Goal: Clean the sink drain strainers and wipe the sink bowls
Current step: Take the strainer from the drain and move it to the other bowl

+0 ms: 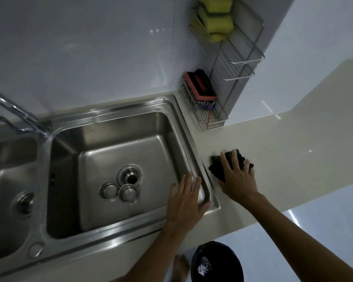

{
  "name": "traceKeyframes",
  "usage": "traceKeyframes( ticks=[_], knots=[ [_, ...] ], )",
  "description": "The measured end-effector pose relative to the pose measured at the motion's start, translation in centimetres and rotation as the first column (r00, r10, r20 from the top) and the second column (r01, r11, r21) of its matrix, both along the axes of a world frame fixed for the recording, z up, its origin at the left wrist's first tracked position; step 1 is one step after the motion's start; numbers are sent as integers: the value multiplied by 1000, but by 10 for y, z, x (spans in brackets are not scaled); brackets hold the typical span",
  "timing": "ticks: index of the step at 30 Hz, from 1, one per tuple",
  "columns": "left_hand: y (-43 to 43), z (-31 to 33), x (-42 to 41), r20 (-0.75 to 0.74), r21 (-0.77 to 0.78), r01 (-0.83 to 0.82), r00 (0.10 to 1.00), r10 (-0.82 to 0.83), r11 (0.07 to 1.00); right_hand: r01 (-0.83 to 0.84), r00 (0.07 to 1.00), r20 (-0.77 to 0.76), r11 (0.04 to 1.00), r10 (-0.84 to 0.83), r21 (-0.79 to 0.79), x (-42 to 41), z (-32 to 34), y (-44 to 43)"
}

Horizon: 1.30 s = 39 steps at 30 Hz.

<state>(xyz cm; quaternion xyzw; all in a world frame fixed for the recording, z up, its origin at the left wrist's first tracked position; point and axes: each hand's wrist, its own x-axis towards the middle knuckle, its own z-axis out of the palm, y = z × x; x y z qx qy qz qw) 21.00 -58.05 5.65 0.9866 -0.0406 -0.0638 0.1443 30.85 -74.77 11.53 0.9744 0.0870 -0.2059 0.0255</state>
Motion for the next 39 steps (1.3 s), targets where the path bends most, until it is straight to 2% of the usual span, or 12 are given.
traceKeyframes(
  ticks=[3,6,9,13,18,26,28,32,39],
  knots=[
    [37,-2,-10,-24,25,-85,996,86,996,-54,998,32,998,54,-13,-4,16,38],
    [89,-6,-25,-76,70,-153,985,158,986,-222,975,17,968,222,113,-15,14,97],
    [147,-11,-39,-111,128,-240,961,255,962,-338,938,5,909,348,242,-30,-10,166],
    [214,-32,-50,-145,100,-314,934,326,944,-443,879,-83,870,469,218,-44,-74,246],
    [266,-67,-37,-225,136,-238,938,264,962,-447,855,-212,880,473,160,-39,-144,294],
    [279,-108,-10,-278,160,35,960,11,987,-459,861,-180,880,475,124,-31,-168,301],
    [278,-112,0,-260,128,44,966,-9,991,-449,875,-139,885,463,122,-21,-165,300],
    [281,-111,28,-124,87,-14,992,25,996,-419,902,-47,897,428,139,5,-163,302],
    [293,-130,59,-208,111,-22,977,45,994,-458,884,-28,876,466,151,27,-181,322]
  ],
)
